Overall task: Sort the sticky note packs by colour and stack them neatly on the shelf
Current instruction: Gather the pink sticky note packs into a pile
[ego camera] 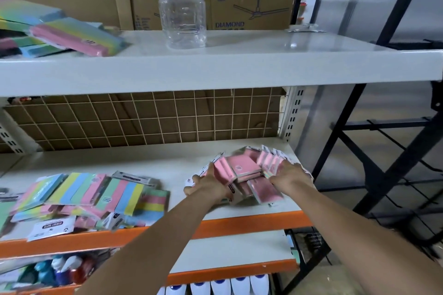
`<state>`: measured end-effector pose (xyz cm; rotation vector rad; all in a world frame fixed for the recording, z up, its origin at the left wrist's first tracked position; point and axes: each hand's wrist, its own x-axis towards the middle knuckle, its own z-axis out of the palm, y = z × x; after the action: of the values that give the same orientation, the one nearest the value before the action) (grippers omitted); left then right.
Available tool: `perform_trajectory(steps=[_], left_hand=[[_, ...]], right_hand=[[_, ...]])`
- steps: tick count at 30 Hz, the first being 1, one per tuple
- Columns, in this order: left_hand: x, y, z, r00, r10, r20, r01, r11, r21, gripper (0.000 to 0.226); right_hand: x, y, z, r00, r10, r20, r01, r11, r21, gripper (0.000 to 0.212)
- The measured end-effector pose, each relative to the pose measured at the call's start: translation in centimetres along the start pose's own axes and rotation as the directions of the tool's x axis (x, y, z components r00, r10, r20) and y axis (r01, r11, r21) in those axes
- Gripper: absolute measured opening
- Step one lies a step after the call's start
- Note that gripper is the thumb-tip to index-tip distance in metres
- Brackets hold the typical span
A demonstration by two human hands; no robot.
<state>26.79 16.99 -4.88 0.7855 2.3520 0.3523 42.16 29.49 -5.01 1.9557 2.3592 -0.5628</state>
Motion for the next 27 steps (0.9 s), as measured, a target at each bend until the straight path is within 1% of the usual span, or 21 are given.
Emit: perform_trajectory(steps=[4,7,9,12,15,18,22,24,27], left_hand=[[0.6,0.3,0.4,1.000,0.025,-0.011,-0.025,0.999,0.048,0.115],[1.2,0.4,0.6,0.999,0.030,-0.020,-0.029,0.997,0.066,0.120],[1.4,0.3,0.7,0.999,0.040,-0.034,-0.038,0.998,0.055,0.119],[1.4,0.4,0.7,0.995,0.063,-0.074,-0.062,0.998,0.017,0.107],[1.2,0.6,0.5,0.989,0.103,-0.109,-0.101,0.994,0.029,0.097],[1.0,0.6,-0.2,0.985,0.127,-0.121,-0.124,0.992,0.034,0.085],[1.1,0.6,-0.6,0.964,0.202,-0.172,-0.183,0.976,0.119,0.063],[0.9,0.8,-0.7,0.950,0.228,-0.212,-0.196,0.968,0.159,0.058],[0.6,1.2,-1.2,0.907,0.287,-0.309,-0.225,0.949,0.220,0.051]], right_hand=[[1.1,0.1,0.5,1.000,-0.016,-0.015,0.016,1.000,0.005,0.049],[2.0,0.3,0.7,0.998,-0.055,-0.036,0.055,0.998,-0.007,0.055],[2.5,0.2,0.6,0.996,-0.064,-0.054,0.064,0.998,0.005,0.056],[2.9,-0.3,0.5,0.994,-0.071,-0.078,0.072,0.997,0.013,0.043],[3.1,-0.6,0.5,0.989,-0.093,-0.115,0.098,0.994,0.044,0.028],[3.1,-0.8,0.4,0.982,-0.115,-0.151,0.122,0.992,0.038,0.026],[2.6,-1.1,0.2,0.954,-0.182,-0.239,0.178,0.983,-0.037,0.026],[2.2,-1.3,0.0,0.937,-0.217,-0.276,0.196,0.975,-0.101,0.024],[1.5,-1.5,-0.4,0.920,-0.237,-0.313,0.185,0.965,-0.187,0.026]])
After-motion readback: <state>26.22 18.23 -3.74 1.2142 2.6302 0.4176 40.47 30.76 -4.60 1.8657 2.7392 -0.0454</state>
